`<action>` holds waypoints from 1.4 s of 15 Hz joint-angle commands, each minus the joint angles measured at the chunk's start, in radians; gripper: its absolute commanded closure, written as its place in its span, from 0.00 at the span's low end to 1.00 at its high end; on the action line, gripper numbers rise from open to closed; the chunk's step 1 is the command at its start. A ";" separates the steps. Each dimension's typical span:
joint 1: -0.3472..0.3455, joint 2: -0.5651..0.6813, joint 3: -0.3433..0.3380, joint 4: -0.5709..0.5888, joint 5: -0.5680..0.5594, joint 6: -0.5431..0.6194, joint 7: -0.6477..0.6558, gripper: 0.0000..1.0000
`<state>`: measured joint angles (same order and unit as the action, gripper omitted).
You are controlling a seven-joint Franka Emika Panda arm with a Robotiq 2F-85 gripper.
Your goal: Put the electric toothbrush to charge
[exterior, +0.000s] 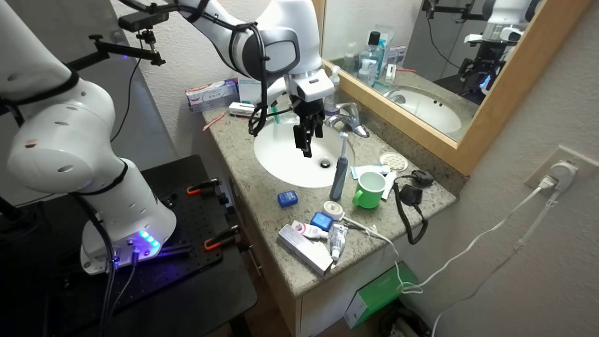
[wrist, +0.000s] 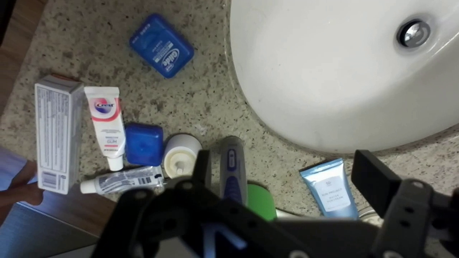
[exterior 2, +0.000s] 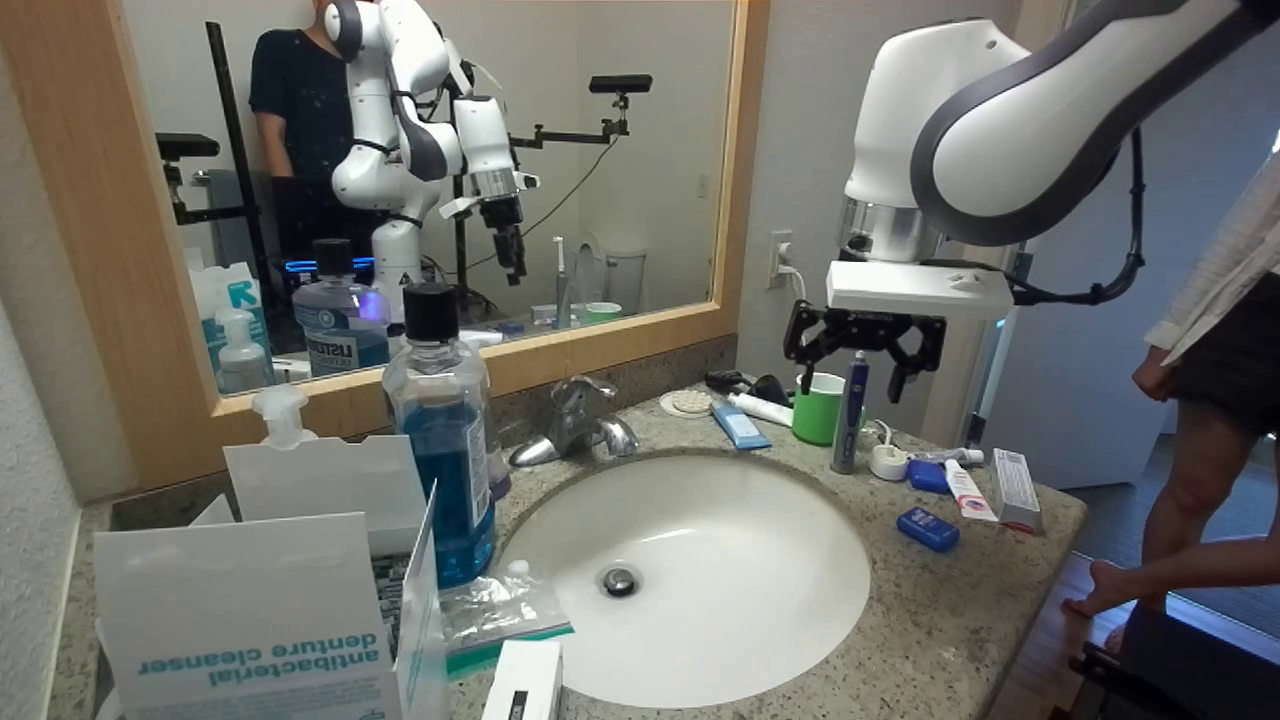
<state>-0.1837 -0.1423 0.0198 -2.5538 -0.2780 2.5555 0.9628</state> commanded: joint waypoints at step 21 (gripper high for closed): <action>-0.014 0.083 -0.079 0.035 -0.489 0.121 0.354 0.00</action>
<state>-0.1975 -0.0801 -0.0562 -2.5387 -0.6822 2.6650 1.2484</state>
